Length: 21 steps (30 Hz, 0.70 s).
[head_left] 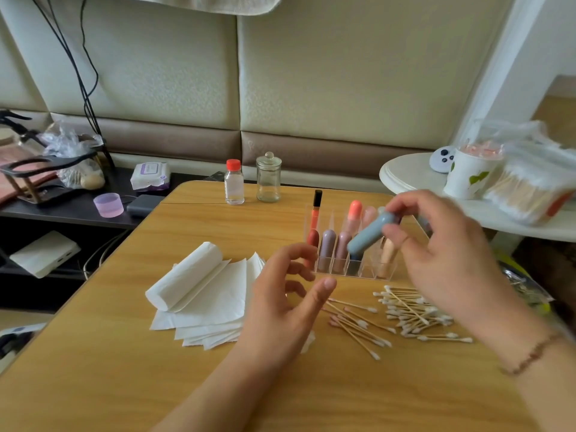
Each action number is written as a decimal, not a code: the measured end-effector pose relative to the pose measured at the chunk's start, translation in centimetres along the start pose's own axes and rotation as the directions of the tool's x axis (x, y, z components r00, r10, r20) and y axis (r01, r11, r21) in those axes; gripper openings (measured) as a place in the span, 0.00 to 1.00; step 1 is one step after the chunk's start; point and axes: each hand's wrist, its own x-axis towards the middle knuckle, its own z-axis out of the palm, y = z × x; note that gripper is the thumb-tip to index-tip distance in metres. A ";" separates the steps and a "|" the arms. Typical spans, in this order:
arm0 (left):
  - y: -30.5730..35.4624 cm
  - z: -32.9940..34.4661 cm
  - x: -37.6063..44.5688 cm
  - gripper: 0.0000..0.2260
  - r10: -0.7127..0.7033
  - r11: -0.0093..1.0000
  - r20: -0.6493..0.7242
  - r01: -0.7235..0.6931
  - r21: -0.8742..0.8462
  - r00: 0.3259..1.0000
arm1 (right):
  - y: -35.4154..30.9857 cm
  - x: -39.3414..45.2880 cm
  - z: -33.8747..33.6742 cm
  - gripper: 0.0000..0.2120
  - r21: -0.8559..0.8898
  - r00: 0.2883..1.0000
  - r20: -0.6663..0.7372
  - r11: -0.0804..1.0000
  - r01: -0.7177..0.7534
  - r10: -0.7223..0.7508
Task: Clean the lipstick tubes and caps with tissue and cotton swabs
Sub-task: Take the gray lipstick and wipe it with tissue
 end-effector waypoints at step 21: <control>-0.2 -1.3 -0.2 0.11 0.178 0.901 0.149 -0.221 0.372 0.973 | -2.8 -5.8 5.1 0.07 0.565 0.988 0.114 0.811 -0.154 0.108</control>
